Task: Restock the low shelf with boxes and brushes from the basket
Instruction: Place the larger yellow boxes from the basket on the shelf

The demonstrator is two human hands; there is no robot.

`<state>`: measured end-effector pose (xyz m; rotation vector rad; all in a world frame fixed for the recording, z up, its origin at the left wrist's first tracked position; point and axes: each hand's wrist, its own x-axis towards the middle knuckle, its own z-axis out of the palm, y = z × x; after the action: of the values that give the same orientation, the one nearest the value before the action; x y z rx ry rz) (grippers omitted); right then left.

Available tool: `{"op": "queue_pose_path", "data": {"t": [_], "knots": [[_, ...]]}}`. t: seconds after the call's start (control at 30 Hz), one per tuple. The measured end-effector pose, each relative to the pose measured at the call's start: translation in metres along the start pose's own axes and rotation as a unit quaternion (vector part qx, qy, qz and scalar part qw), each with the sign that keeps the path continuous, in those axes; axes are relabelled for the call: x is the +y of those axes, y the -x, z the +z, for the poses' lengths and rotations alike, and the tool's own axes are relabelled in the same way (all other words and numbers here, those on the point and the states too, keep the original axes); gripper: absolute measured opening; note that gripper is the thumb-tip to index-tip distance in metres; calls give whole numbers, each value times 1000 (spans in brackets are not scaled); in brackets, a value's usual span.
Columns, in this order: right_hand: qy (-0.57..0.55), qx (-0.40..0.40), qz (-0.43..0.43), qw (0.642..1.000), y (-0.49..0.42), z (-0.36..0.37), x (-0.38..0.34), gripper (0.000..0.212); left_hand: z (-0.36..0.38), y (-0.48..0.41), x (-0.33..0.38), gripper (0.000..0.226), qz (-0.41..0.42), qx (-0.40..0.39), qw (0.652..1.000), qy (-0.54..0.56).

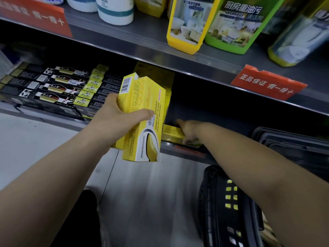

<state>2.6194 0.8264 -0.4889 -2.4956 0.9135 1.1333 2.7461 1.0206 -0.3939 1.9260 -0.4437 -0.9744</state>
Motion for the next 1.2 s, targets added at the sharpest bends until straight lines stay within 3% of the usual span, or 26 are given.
{"op": "queue_pose_path", "data": {"t": [0.03,0.1,0.17,0.2,0.23,0.27,0.3,0.4,0.53,0.6,0.7,0.73,0.77,0.83,0.87,0.9,1.03,1.2], "knots": [[10,1,13,1000,7,-7,-2,80,1,0,0,69,-3,-5,1000,5],[2,56,26,998,25,-24,-7,45,4,2,0,67,-16,-15,999,26],[-164,125,10,978,46,-38,-12,22,7,5,2,68,-32,-25,998,51],[-326,139,-13,935,61,-43,-18,22,8,7,3,70,-39,-31,997,62],[-480,130,-46,866,78,-45,-24,25,9,8,4,73,-46,-40,995,73],[-587,114,-85,797,95,-46,-28,30,10,9,6,75,-52,-52,994,83],[-638,102,-128,753,109,-46,-29,39,12,11,7,76,-57,-66,992,89],[-639,72,-202,739,132,-45,-32,70,19,15,9,89,-69,-96,990,79],[-677,5,-150,720,137,-37,-35,45,26,19,10,104,-85,-74,986,121],[-680,6,-128,722,135,-30,-34,29,27,19,9,86,-98,-59,985,133],[-731,44,-85,676,135,-28,-21,23,27,16,5,49,-103,-21,986,132],[-728,81,-58,678,132,-29,-13,21,27,16,5,45,-98,-13,987,124],[-676,135,-14,725,126,-31,-4,23,25,15,4,42,-91,-5,989,116],[-419,216,92,877,106,-34,15,44,20,12,3,39,-74,18,992,101],[-285,213,131,926,94,-35,21,54,17,11,3,35,-68,31,992,97],[-185,194,153,951,81,-36,23,60,15,9,2,30,-65,43,992,96],[-14,126,148,981,25,-26,16,67,9,8,6,19,-59,67,989,115],[-14,79,102,991,-20,-4,23,71,9,8,10,16,-62,62,989,120]]}}
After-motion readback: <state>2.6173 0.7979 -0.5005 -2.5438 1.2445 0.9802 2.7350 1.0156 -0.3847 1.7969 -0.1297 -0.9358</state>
